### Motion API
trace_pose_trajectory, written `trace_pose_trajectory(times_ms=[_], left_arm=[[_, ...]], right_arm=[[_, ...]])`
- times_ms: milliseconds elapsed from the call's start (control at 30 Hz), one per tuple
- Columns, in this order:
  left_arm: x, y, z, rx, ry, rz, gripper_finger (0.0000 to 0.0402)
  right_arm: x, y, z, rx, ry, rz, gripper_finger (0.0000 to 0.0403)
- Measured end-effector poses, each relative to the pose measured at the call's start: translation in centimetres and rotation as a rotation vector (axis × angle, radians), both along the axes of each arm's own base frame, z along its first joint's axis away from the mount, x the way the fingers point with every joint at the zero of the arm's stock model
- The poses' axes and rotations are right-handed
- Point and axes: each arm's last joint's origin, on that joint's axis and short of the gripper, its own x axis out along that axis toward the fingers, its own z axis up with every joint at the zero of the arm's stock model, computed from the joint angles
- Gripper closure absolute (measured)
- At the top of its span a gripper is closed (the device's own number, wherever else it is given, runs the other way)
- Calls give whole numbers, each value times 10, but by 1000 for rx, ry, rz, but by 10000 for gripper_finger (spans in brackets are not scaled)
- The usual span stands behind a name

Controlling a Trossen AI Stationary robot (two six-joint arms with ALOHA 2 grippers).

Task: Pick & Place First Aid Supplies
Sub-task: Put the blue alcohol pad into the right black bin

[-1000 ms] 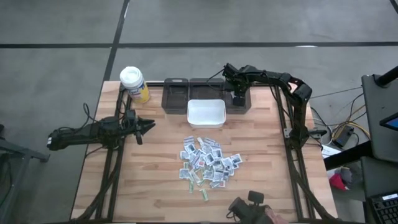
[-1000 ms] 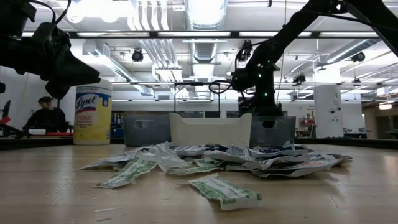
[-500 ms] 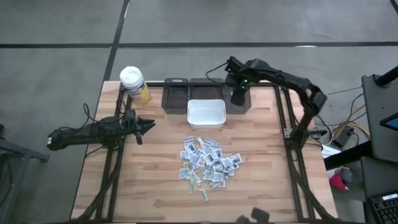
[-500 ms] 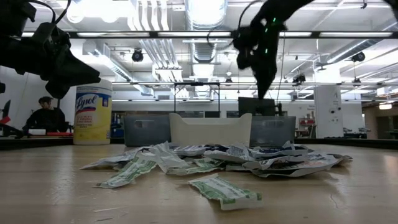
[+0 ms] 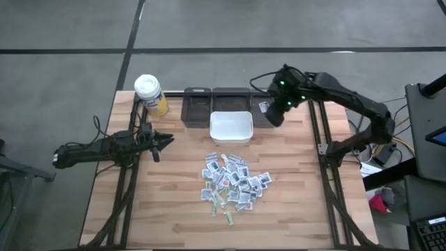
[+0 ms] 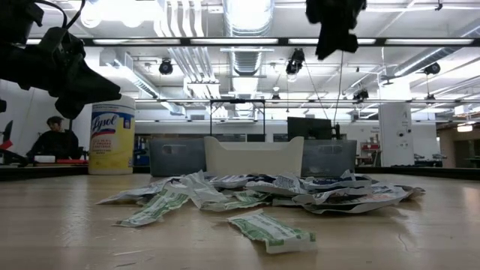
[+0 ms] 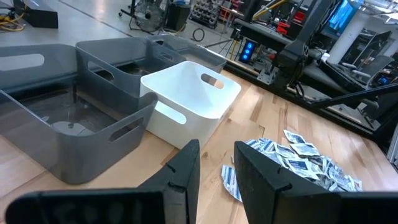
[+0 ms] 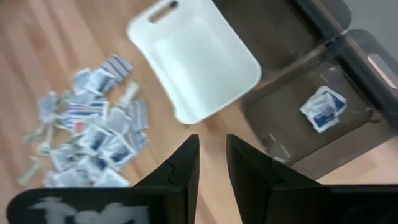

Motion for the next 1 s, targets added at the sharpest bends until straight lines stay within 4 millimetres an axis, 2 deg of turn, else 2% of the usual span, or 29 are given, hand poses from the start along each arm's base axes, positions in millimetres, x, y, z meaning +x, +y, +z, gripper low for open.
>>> trace_pose_trajectory(times_ms=[200, 367, 633, 800, 1000], left_arm=[[0, 0, 0, 0, 0, 0, 307], [0, 0, 0, -1, 0, 0, 307], [0, 0, 0, -1, 0, -1, 307], [0, 0, 0, -1, 1, -1, 307], [0, 0, 0, -1, 4, -1, 307]], right_arm=[[-9, 24, 14, -19, -58, 59, 335], [-3, 42, 7, 12, -10, 125, 332], [19, 70, -35, 60, 152, 253, 335], [31, 79, -61, 68, 209, 296, 339], [36, 94, -91, 78, 247, 335, 330]])
